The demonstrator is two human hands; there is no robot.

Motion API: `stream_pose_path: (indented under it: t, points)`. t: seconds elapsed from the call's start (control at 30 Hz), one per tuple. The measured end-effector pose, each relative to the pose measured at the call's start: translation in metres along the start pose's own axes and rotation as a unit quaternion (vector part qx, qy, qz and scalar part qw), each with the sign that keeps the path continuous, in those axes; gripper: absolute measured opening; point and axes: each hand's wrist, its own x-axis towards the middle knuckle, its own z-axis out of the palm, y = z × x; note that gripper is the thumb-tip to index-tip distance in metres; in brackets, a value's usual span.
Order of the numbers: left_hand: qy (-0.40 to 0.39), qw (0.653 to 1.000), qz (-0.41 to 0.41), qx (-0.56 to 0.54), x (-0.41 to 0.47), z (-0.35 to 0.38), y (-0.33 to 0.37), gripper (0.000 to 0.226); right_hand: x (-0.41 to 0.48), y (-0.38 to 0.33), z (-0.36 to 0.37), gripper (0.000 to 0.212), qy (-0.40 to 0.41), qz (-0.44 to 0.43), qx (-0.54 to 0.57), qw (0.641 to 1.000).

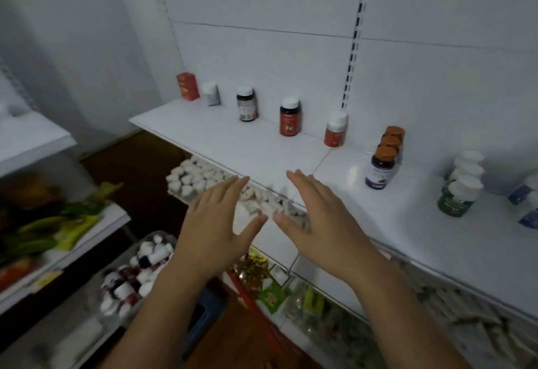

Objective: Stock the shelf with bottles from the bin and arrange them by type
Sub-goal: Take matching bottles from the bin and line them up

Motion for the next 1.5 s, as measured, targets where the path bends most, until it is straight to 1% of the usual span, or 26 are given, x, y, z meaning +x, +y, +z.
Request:
stream_pose_path:
  t: [0.13,0.27,0.4,0.5,0.57,0.67,0.8,0.83,0.9,0.97,1.1,1.17,1.23,1.3,1.37,1.43,1.5]
  points:
    - [0.013,0.995,-0.084,0.045,-0.061,-0.031,-0.055,0.077,0.012,-0.052,0.056,0.077,-0.060,-0.073,0.003,0.996]
    - [0.026,0.980,-0.185,0.066,-0.111,-0.057,-0.117,0.080,0.031,-0.102,0.118,0.075,-0.113,-0.146,0.007,0.983]
    - [0.036,0.961,-0.270,0.055,-0.153,-0.067,-0.187,0.078,0.058,-0.139,0.187,0.076,-0.177,-0.161,0.006,0.971]
    - [0.033,0.945,-0.323,0.023,-0.177,-0.062,-0.248,0.074,0.085,-0.159,0.241,0.074,-0.218,-0.143,0.010,0.965]
    - [0.014,0.937,-0.348,0.011,-0.187,-0.054,-0.292,0.073,0.104,-0.166,0.279,0.073,-0.241,-0.113,0.012,0.964]
    - [-0.016,0.925,-0.379,-0.016,-0.192,-0.037,-0.353,0.072,0.133,-0.169,0.330,0.067,-0.256,-0.067,0.031,0.964]
    - [-0.062,0.913,-0.397,-0.066,-0.191,-0.004,-0.424,0.070,0.163,-0.164,0.392,0.060,-0.264,0.006,0.045,0.963]
    - [-0.076,0.906,-0.409,-0.084,-0.189,0.008,-0.444,0.070,0.173,-0.158,0.413,0.060,-0.274,0.027,0.042,0.961]
    - [-0.090,0.888,-0.434,-0.127,-0.188,0.028,-0.463,0.070,0.181,-0.145,0.440,0.067,-0.291,0.045,0.046,0.954]
    - [-0.105,0.861,-0.465,-0.178,-0.181,0.054,-0.491,0.070,0.196,-0.142,0.468,0.068,-0.298,0.064,0.050,0.951]
    - [-0.116,0.799,-0.532,-0.254,-0.169,0.112,-0.536,0.075,0.233,-0.138,0.521,0.065,-0.307,0.086,0.000,0.948]
    - [-0.112,0.784,-0.554,-0.256,-0.161,0.145,-0.561,0.081,0.255,-0.131,0.560,0.064,-0.327,0.053,-0.059,0.942]
    - [-0.110,0.782,-0.562,-0.248,-0.151,0.176,-0.585,0.086,0.280,-0.122,0.603,0.067,-0.345,-0.014,-0.138,0.928]
    - [-0.109,0.782,-0.563,-0.247,-0.144,0.206,-0.608,0.086,0.306,-0.120,0.643,0.074,-0.350,-0.090,-0.205,0.910]
    - [-0.120,0.794,-0.550,-0.230,-0.142,0.229,-0.624,0.088,0.329,-0.117,0.680,0.079,-0.350,-0.150,-0.268,0.885]
    - [-0.137,0.810,-0.536,-0.197,-0.143,0.245,-0.633,0.090,0.343,-0.108,0.711,0.083,-0.365,-0.190,-0.324,0.852]
    - [-0.145,0.811,-0.545,-0.155,-0.142,0.254,-0.635,0.092,0.349,-0.098,0.730,0.088,-0.372,-0.214,-0.377,0.821]
